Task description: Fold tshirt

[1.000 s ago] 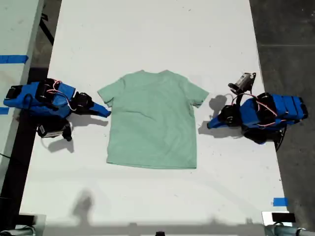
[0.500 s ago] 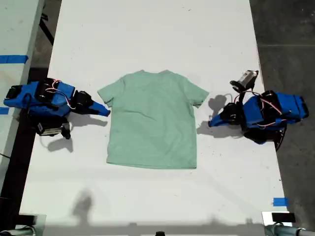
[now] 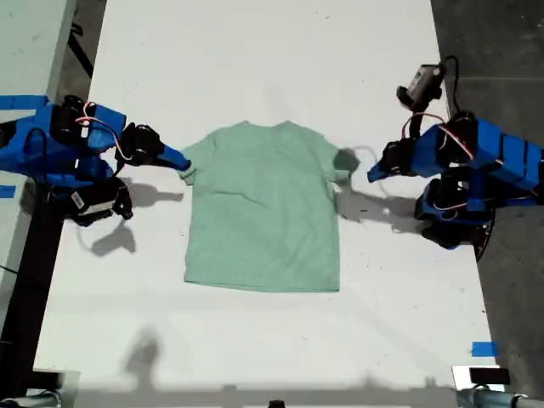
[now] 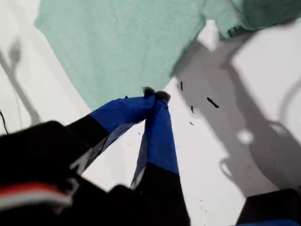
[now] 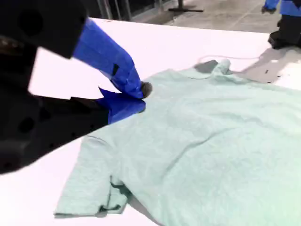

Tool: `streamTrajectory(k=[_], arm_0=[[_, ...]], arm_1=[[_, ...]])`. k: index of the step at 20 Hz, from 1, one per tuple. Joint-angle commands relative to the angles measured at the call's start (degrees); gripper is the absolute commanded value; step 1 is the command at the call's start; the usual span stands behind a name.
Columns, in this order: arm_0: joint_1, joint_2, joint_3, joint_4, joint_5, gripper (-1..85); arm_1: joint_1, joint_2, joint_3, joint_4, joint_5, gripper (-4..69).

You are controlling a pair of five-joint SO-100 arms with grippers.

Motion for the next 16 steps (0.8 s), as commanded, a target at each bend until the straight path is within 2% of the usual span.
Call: streamTrajectory(k=[1,6,9,10,12,13,16], arm_0=[[-6.0,-6.8,-14.0,7.6,6.2,0.1],[-13.6,-20.8,-32.9,19.8,16.6,0.6],[-15.6,-23.0,-36.8,21.7,18.9,0.8],[-15.5,-23.0,-36.1,21.4,19.0,0.9],[-14.8,-23.0,-34.1,20.3,18.6,1.1],[-14.5,-23.2,-33.4,19.8,18.6,1.2],[-14.4,-24.0,-32.5,19.0,18.5,1.6]], arm_1=[[6.0,-10.1,-12.1,3.4,-8.7,-0.1],[14.4,-25.7,-29.5,10.7,-20.1,-0.2],[18.3,-27.8,-35.3,12.1,-25.0,0.0],[18.9,-27.9,-35.5,12.0,-26.4,2.1],[20.2,-27.9,-33.1,11.3,-28.6,21.1],[21.5,-27.9,-30.8,9.9,-29.8,25.1],[24.5,-27.9,-20.9,1.8,-33.0,29.1]])
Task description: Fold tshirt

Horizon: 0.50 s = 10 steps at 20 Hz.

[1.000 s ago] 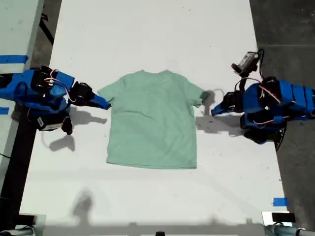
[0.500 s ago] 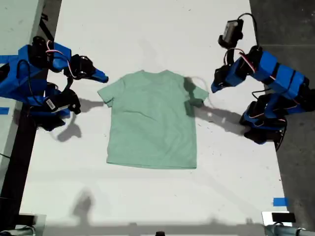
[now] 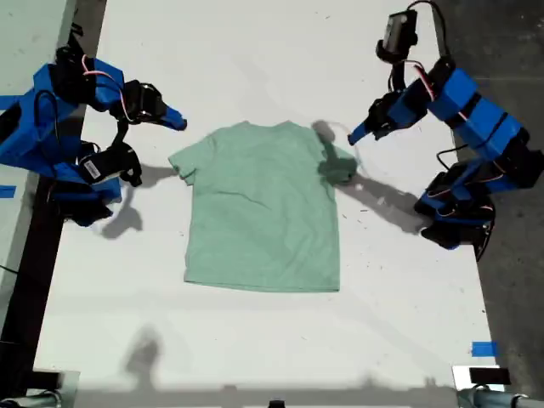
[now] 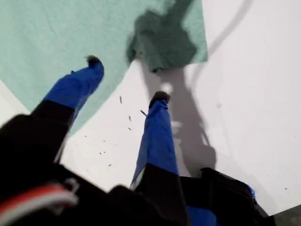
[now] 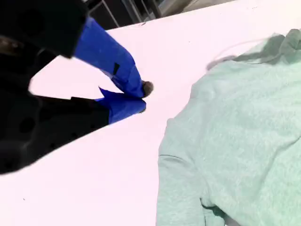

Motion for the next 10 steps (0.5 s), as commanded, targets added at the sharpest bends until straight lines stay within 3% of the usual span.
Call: streamTrajectory(k=[1,6,10], arm_0=[[0.3,-0.4,0.0,-2.1,0.0,1.7],[0.8,-2.6,1.1,-4.0,0.0,2.1],[1.0,-3.6,1.1,-4.4,0.0,2.3]], arm_1=[[2.4,-0.1,6.6,-9.1,-3.1,29.7],[4.5,-8.5,16.1,-23.4,-6.5,31.6],[5.6,-20.9,15.0,-29.6,-7.2,32.3]])
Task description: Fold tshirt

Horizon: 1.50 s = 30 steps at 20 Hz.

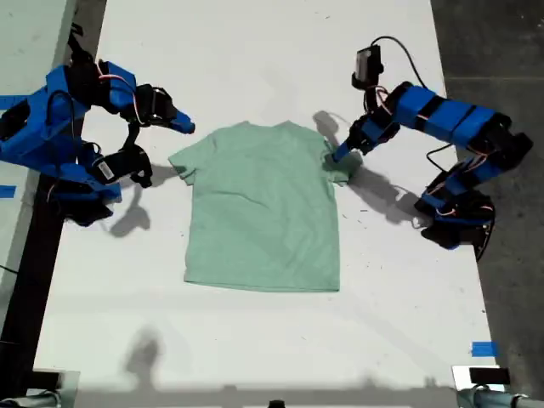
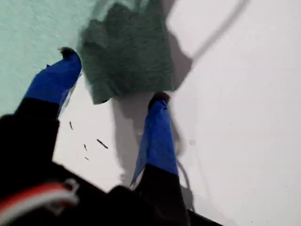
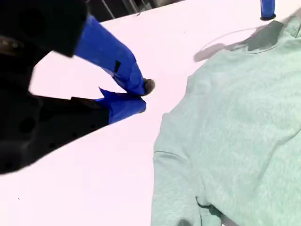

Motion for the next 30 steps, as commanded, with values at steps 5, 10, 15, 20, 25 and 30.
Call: streamTrajectory(k=[5,10,15,20,25,30], arm_0=[[0.9,-0.2,-0.1,-1.3,-0.1,2.3],[1.3,0.6,2.0,-2.4,-0.8,2.6],[1.3,2.5,3.1,-2.5,-0.8,2.8],[1.3,4.6,5.9,-3.2,-0.9,2.8],[1.1,5.9,7.1,-3.8,-1.0,2.8],[1.8,5.9,7.3,-4.1,-1.4,2.8]], arm_1=[[3.4,-16.1,-10.0,-0.8,-2.5,29.7],[3.0,-21.7,-16.4,3.6,-4.2,1.0],[4.0,-16.5,-20.4,12.7,-5.3,-1.3],[2.5,-4.1,-27.7,24.9,-2.9,-1.3],[-6.4,-5.1,-42.5,27.4,3.4,-1.3],[-19.2,-24.8,-68.5,26.8,10.6,-1.2]])
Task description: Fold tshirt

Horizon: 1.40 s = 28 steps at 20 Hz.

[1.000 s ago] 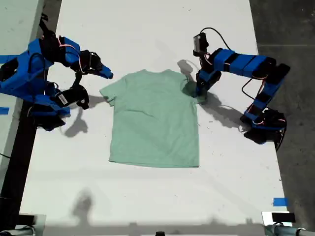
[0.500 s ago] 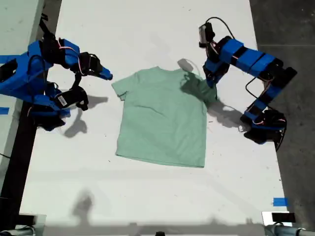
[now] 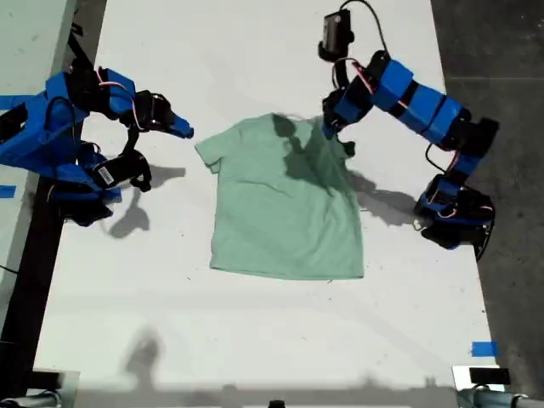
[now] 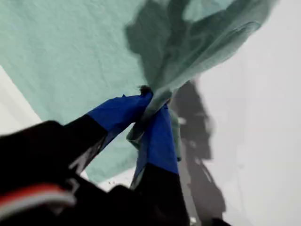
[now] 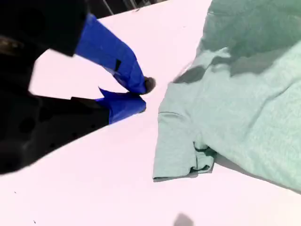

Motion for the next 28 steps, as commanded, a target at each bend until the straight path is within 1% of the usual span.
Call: streamTrajectory(k=[1,4,7,8,9,10,12,14,16,17,18,19,21,22,24,25,27,28], arm_0=[[1.8,1.6,-0.2,-1.1,-1.1,2.8],[1.8,1.6,0.4,-1.7,-1.2,2.8],[1.8,1.7,0.8,-1.9,-1.4,2.8],[1.8,1.7,0.9,-2.1,-1.5,2.8],[1.8,1.7,0.9,-2.2,-1.5,2.9],[1.8,1.7,0.9,-2.2,-1.6,2.9],[1.9,1.7,1.1,-2.0,-2.1,9.9],[1.8,1.7,1.1,-2.0,-2.1,13.3],[1.6,1.7,1.1,-1.9,-2.1,15.4],[1.4,1.7,1.1,-1.8,-2.1,14.8],[1.1,1.6,1.1,-1.5,-2.1,6.9],[0.7,1.6,1.1,-1.3,-2.0,5.1],[-0.8,1.1,0.7,-0.9,-1.2,4.3],[-1.9,-0.2,0.7,-0.8,0.3,6.3],[-4.4,-5.0,1.0,-0.6,2.0,24.2],[-5.4,-8.0,1.4,-2.1,3.2,28.2],[-8.9,-14.9,1.9,-4.7,5.4,28.9],[-10.5,-17.5,3.2,-7.6,6.9,28.9]], arm_1=[[-5.3,-7.2,-14.8,-1.5,3.2,-1.2],[-7.1,-14.6,-14.7,-8.8,5.6,-1.2],[-6.9,-23.7,-13.5,-14.8,7.3,-0.8],[-6.3,-27.2,-14.4,-15.4,7.3,8.9],[-6.1,-29.6,-15.0,-15.7,6.9,26.2],[-6.2,-29.8,-15.1,-15.6,6.7,37.0],[-6.9,-25.9,-15.1,-13.5,6.1,32.9],[-7.0,-18.9,-14.9,-9.0,6.1,28.8],[-6.9,-9.3,-13.2,-4.6,4.8,27.2],[-6.6,-4.5,-12.1,-2.0,4.4,26.5],[-6.2,0.3,-10.3,0.3,4.0,25.9],[-6.0,4.7,-7.8,2.0,3.6,25.5],[-5.9,11.4,-2.8,4.5,3.2,24.1],[-5.9,14.5,0.4,4.6,3.3,23.4],[-6.0,19.9,7.2,3.5,4.0,22.2],[-6.0,22.3,10.8,2.4,4.5,22.0],[-6.0,26.9,17.2,0.3,5.4,21.7],[-6.2,29.1,19.7,-0.5,5.8,21.5]])
